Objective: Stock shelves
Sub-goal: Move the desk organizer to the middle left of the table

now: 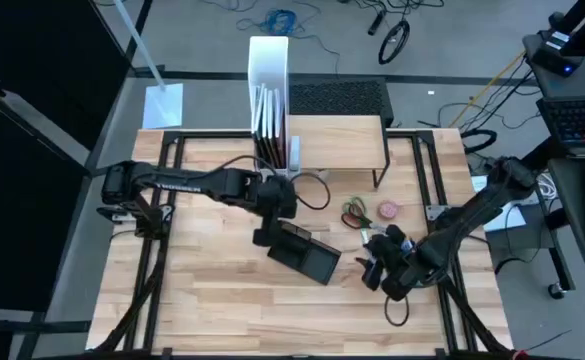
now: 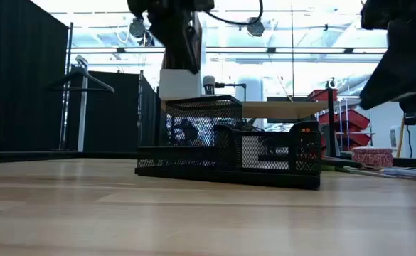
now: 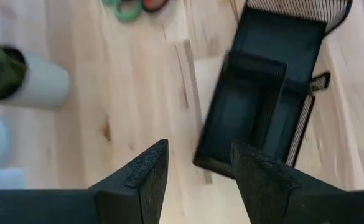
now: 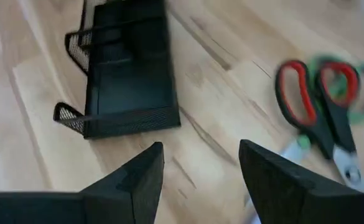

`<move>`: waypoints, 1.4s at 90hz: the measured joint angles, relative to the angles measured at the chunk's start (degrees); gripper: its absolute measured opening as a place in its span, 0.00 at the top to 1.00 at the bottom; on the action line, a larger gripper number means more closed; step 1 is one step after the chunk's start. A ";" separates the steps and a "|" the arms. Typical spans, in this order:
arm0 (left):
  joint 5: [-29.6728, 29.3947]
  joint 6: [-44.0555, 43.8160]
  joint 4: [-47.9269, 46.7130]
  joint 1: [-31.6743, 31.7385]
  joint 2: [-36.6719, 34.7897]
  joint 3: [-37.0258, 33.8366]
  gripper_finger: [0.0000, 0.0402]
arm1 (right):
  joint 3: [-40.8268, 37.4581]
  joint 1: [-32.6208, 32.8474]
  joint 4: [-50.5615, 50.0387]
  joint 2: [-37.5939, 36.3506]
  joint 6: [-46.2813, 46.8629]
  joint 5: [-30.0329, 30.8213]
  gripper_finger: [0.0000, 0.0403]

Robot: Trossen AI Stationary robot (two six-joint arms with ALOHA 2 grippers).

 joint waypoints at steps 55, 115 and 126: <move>-4.92 -12.43 10.00 -2.78 -15.87 -18.18 0.60 | -0.96 -7.78 14.70 10.34 -15.75 -9.94 0.61; -13.77 -12.17 9.77 -4.59 -19.21 -18.20 0.60 | -0.98 -25.05 45.55 22.02 -42.18 -10.38 0.61; -13.94 -11.83 9.75 -4.59 -19.21 -18.18 0.60 | -0.96 -27.23 54.36 24.70 -46.60 -11.12 0.61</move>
